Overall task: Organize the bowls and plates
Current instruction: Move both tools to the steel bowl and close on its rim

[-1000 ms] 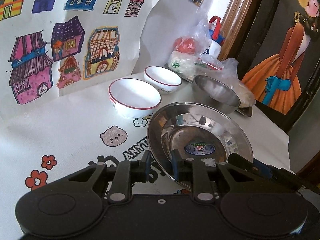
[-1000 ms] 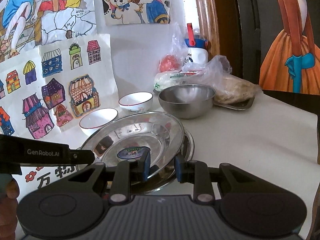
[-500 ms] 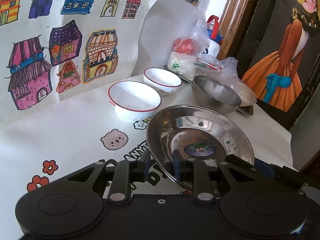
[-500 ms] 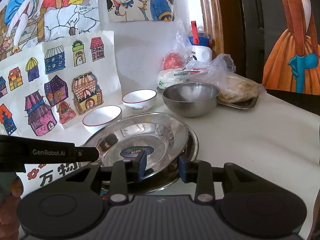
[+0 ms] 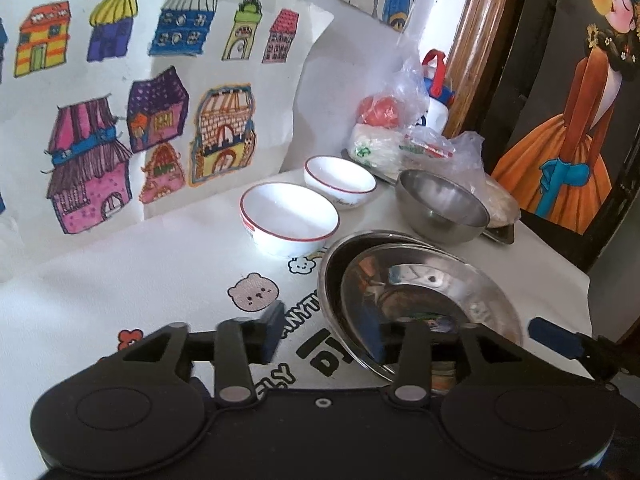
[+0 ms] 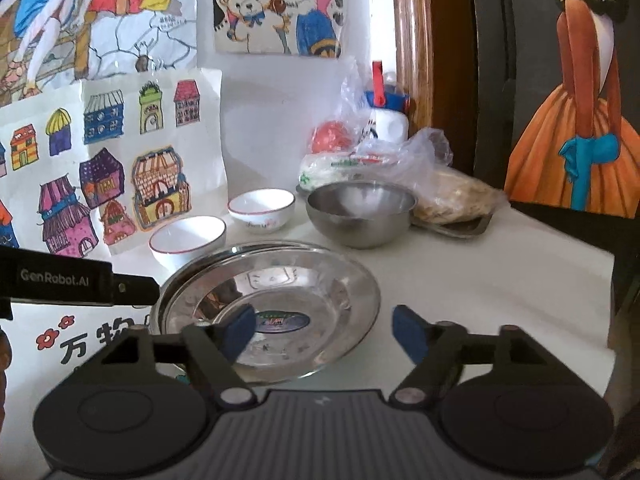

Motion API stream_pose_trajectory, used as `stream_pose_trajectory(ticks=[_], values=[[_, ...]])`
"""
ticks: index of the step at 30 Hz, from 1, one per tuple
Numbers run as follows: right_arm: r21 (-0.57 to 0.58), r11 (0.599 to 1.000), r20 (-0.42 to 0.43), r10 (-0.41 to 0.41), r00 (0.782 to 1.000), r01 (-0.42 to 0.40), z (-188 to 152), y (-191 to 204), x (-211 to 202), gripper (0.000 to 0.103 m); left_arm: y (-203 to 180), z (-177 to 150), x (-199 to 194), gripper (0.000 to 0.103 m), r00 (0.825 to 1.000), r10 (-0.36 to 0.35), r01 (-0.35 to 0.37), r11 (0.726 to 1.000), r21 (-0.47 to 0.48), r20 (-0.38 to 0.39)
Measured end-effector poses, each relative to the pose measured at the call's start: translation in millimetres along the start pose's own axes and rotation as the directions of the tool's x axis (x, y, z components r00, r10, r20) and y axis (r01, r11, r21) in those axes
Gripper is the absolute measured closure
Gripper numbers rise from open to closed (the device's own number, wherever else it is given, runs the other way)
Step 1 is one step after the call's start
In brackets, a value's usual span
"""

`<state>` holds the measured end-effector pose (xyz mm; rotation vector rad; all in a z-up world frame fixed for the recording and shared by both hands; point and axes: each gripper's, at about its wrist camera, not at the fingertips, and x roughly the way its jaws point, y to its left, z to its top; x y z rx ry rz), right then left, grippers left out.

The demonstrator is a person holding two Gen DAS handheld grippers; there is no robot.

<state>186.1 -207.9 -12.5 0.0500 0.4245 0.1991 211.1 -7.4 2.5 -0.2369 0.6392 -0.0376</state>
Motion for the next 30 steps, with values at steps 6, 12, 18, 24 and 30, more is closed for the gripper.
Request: stream_pose_trajectory(ticks=[6,12,18,24,30], values=[[0.022,1.000,0.088,-0.020,0.996,0.018,5.3,-6.9,-28.5,0.000,0.3,1.7,-21.3,0.015,0.998,-0.025,0.025,1.000,-0.006,0.050],[0.035,0.999,0.157,-0.019,0.987,0.014,20.3,-25.8,-54.2,0.000,-6.4,12.3,-43.5,0.001,0.989,-0.061,0.056,0.997,0.043,0.132],[-0.010,0.998,0.115,-0.064,0.991,0.066,80.4,-50.5,-50.7,0.000,-26.6,52.7,-38.5,0.001,0.983,-0.115,0.097,0.988,0.124,0.146],[0.079,0.997,0.062,-0.019,0.998,0.014,153.3,-82.4,-27.9,0.000,-52.3,109.8,-22.9,0.001,0.977,-0.143,0.110,0.974,0.200,0.156],[0.187,0.982,-0.054,0.011,0.998,0.000,167.2,-110.5,34.3,0.000,-71.3,146.8,26.2,0.001,0.989,-0.107,0.079,0.966,0.245,0.102]])
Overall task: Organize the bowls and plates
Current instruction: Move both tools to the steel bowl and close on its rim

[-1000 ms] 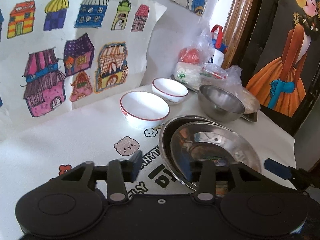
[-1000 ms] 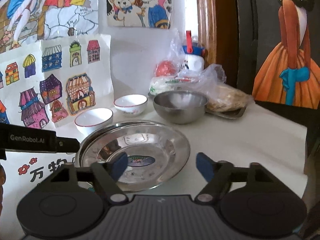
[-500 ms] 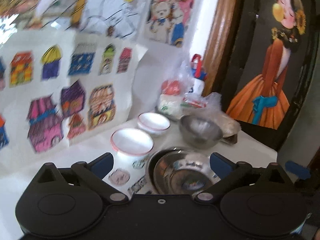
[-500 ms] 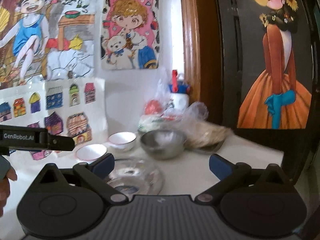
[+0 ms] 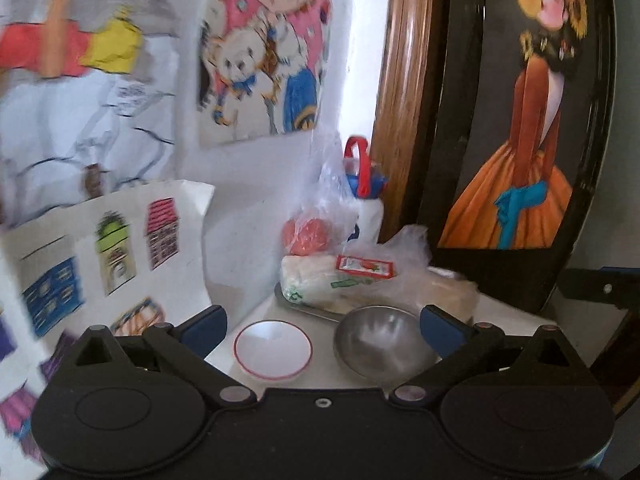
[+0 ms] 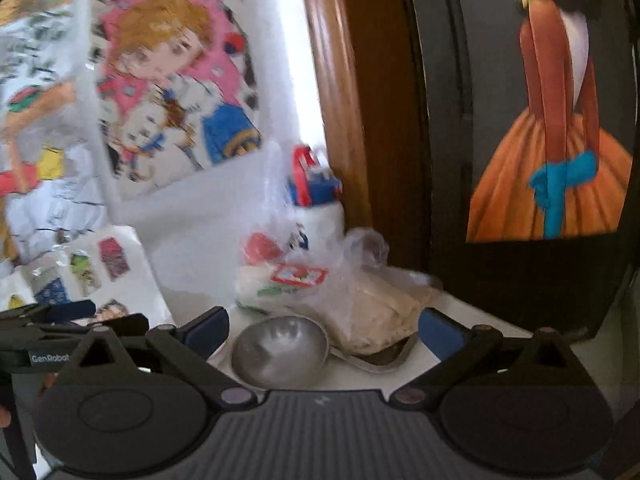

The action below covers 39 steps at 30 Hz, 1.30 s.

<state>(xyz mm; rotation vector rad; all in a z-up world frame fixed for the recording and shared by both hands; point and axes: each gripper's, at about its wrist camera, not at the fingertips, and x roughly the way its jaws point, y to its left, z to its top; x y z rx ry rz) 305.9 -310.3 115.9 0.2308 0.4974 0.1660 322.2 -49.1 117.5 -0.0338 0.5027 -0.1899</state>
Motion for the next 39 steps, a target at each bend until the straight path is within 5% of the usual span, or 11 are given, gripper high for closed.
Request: stream_pose_trajectory(ticks=[12,21,33,39], values=[[0.082,0.997,-0.203,0.019,0.979,-0.002,-45.9,-21.3,115.2,0.000,11.3,0.4,146.2,0.001,0.965,-0.071,0.061,0.997,-0.045,-0.253],[0.186,0.982,-0.257,0.081,0.963,-0.033,-60.0,-26.9,160.8,0.001,2.4,-7.9,194.8,0.001,0.938,-0.093,0.102,0.995,0.008,-0.334],[0.220,0.974,-0.266,0.114,0.957,-0.055,-67.7,-20.3,168.1,0.041,2.8,-18.6,209.4,0.025,0.909,-0.106,0.127,0.992,0.027,-0.404],[0.224,0.971,-0.259,0.136,0.956,-0.078,-67.6,-15.0,165.5,0.061,0.3,-21.5,205.8,0.049,0.909,-0.095,0.128,0.990,0.055,-0.405]])
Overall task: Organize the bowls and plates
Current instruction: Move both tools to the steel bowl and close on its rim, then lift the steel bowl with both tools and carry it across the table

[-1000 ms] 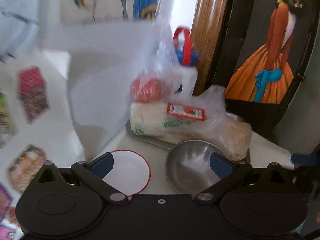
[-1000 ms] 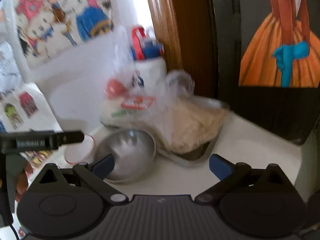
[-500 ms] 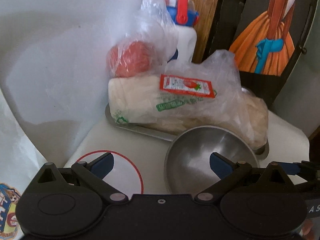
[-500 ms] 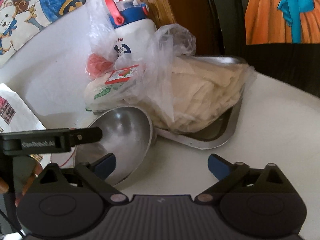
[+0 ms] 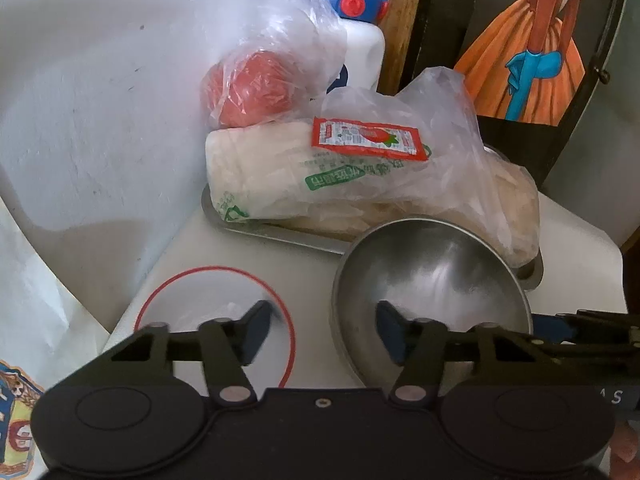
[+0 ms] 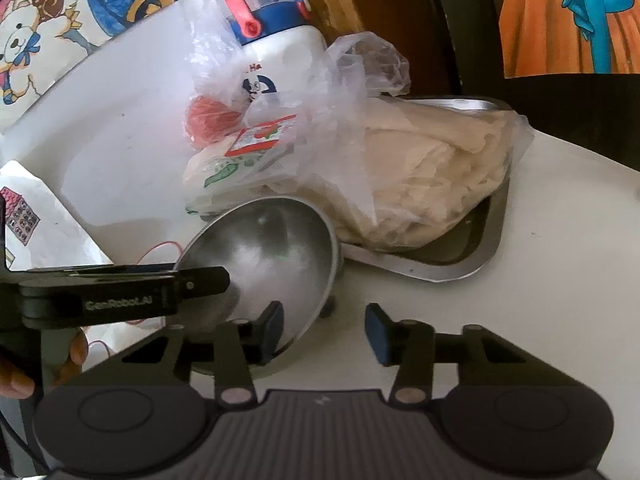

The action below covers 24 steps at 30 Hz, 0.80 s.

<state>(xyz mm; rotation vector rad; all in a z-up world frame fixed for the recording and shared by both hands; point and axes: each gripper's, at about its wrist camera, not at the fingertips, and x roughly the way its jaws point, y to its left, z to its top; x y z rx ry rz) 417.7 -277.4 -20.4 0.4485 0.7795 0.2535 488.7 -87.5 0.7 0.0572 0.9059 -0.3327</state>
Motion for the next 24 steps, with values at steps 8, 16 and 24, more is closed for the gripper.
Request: stream_pose_trajectory(ticks=[8,16,24], values=[[0.002,1.000,0.016,-0.026,1.000,0.026,-1.9,3.6,-2.1,0.086,-8.9,-3.4,-3.1,0.080,1.000,0.000,0.000,1.000,0.009,-0.004],[0.058,0.998,0.021,-0.018,1.000,0.016,-2.5,-10.6,-10.9,0.093,-24.8,-8.3,-11.7,0.080,1.000,-0.001,0.001,1.000,0.017,0.002],[0.043,0.999,0.024,-0.030,0.999,0.029,-5.5,-10.9,-15.7,0.093,-43.4,-16.7,-18.6,0.084,0.997,0.055,-0.060,0.990,0.126,0.050]])
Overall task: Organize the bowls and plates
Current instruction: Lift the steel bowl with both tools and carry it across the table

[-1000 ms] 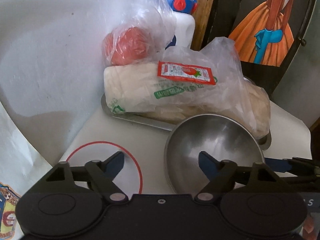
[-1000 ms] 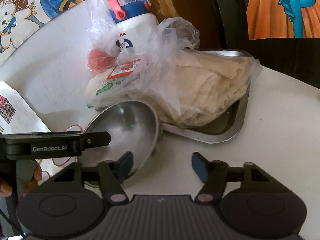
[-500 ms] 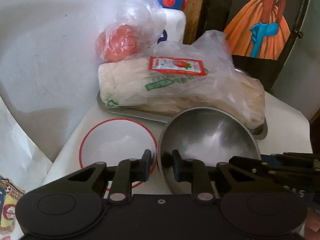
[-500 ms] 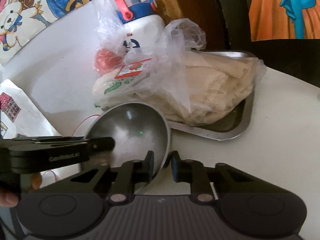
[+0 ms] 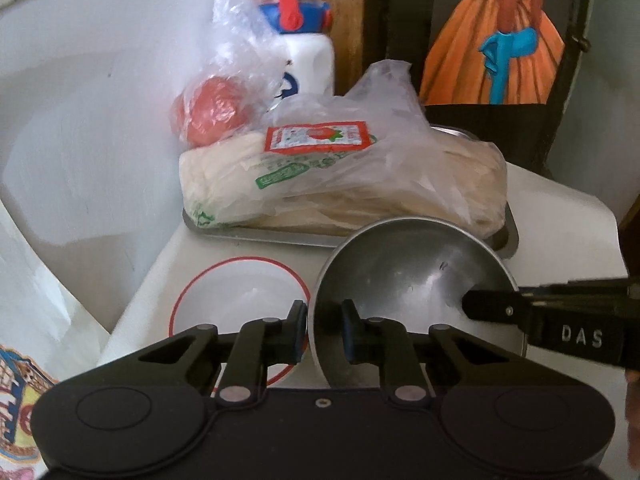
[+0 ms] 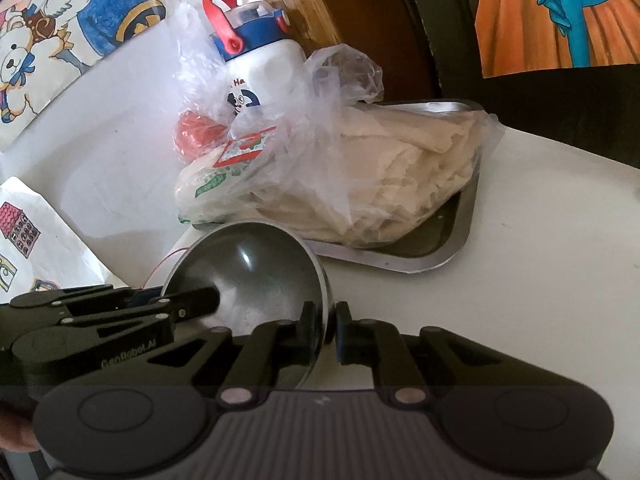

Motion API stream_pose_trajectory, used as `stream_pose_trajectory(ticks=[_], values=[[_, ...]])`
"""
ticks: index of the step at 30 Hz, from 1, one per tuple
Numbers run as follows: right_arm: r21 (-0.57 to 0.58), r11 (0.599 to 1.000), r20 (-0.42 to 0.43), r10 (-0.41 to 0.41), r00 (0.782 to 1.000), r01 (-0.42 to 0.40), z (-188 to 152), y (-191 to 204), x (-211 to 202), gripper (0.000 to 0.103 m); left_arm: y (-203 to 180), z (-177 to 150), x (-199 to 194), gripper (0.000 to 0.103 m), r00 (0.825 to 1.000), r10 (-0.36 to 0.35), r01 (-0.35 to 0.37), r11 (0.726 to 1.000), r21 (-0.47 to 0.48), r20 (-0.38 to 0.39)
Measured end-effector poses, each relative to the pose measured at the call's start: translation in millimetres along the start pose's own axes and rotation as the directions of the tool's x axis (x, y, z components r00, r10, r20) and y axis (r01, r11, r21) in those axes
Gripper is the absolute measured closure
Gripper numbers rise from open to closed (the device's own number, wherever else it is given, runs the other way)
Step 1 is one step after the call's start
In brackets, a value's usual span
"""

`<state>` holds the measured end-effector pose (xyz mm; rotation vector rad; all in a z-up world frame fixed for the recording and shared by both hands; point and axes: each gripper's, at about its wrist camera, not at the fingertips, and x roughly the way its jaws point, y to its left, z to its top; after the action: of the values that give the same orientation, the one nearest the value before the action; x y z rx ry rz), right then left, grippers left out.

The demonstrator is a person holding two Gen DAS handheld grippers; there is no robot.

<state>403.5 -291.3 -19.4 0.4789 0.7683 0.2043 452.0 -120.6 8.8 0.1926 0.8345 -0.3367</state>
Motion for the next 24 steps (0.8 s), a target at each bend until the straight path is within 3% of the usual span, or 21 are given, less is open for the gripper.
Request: stream_pose_trajectory(ticks=[8,13,17,24], values=[[0.004,1.000,0.000,0.000,1.000,0.000,-7.1,-11.2,-9.5,0.092,-16.3,-6.1,-11.2,0.087,0.999,0.002,-0.007,0.994,0.106,0.053],[0.020,1.000,0.012,-0.012,1.000,0.012,-10.9,-20.0,-20.0,0.093,-23.8,-7.2,-13.5,0.092,0.999,-0.016,0.013,0.995,0.096,0.032],[0.029,0.999,0.026,-0.020,0.999,0.019,-14.4,-22.4,-33.8,0.093,-24.5,-5.2,-15.7,0.093,0.999,-0.052,0.052,0.998,0.020,0.004],[0.003,1.000,0.078,-0.031,0.997,0.030,-21.3,-9.8,-83.5,0.093,-31.9,-7.6,-48.9,0.093,0.996,-0.074,0.075,0.997,-0.030,0.042]])
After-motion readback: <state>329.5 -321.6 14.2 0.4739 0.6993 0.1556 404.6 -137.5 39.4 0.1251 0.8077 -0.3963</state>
